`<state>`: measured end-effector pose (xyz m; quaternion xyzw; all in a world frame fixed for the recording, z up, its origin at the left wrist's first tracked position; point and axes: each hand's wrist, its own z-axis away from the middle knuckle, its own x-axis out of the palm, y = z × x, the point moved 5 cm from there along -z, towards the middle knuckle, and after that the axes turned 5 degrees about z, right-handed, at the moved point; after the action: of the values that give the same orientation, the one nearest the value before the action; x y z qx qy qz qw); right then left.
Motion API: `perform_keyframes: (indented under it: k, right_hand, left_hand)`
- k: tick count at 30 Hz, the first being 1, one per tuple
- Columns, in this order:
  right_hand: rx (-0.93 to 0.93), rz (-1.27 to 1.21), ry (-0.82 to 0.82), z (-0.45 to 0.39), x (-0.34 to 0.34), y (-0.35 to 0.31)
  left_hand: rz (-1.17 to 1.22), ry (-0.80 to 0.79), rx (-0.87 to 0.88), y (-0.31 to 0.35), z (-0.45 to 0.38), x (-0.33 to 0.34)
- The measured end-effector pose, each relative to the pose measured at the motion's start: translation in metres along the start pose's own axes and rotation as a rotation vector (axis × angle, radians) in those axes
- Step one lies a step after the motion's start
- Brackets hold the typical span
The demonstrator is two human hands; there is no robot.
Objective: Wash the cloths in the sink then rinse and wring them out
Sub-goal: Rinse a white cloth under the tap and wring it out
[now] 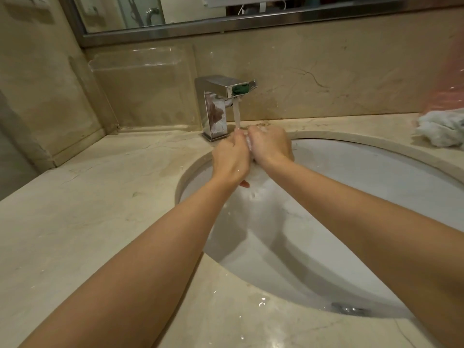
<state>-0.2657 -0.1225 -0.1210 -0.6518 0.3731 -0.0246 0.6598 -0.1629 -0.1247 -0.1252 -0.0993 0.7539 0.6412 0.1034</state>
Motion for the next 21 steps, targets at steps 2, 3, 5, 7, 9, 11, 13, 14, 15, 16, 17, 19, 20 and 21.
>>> perform_keyframes:
  k: [2,3,5,7,9,11,13,14,15,16,17,19,20,21]
  right_hand:
    - [-0.092,0.105,0.021,0.001,-0.004,-0.003]
    - [-0.141,0.151,0.038,0.002,-0.006,-0.006]
    - [-0.242,0.197,0.081,0.005,-0.009,-0.012]
    - [-0.337,0.204,0.115,0.009,-0.012,-0.018]
    - [-0.414,0.212,0.137,0.012,-0.013,-0.022]
    - [-0.468,0.225,0.160,0.014,-0.014,-0.023]
    - [-0.501,0.231,0.182,0.015,-0.014,-0.021]
    - [-0.515,0.229,0.194,0.015,-0.014,-0.020]
    - [-0.529,0.234,0.211,0.016,-0.015,-0.020]
    - [-0.542,0.244,0.233,0.017,-0.015,-0.020]
    - [-0.546,0.250,0.251,0.017,-0.016,-0.020]
    - [-0.522,0.231,0.257,0.016,-0.014,-0.017]
    - [-0.499,0.193,0.234,0.014,-0.011,-0.015]
    - [-0.477,0.147,0.200,0.013,-0.008,-0.013]
  left_hand:
    - [-0.035,0.029,-0.027,-0.002,-0.003,-0.003]
    - [-0.033,0.030,-0.038,-0.003,-0.005,-0.003]
    - [0.001,0.040,-0.055,-0.002,-0.005,-0.002]
    - [0.029,0.030,-0.082,-0.003,-0.007,-0.001]
    - [0.050,0.007,-0.116,-0.004,-0.007,0.001]
    - [0.060,-0.039,-0.163,-0.003,-0.004,0.003]
    - [0.052,-0.075,-0.184,-0.006,-0.003,0.005]
    - [0.057,-0.080,-0.178,-0.007,-0.004,0.005]
    - [0.079,-0.079,-0.169,-0.008,-0.006,0.006]
    - [0.124,-0.078,-0.169,-0.009,-0.007,0.007]
    - [0.182,-0.082,-0.184,-0.010,-0.007,0.008]
    - [0.284,-0.118,-0.278,-0.014,-0.007,0.010]
    - [0.315,-0.173,-0.346,-0.018,-0.006,0.012]
    - [0.355,-0.247,-0.422,-0.022,-0.006,0.014]
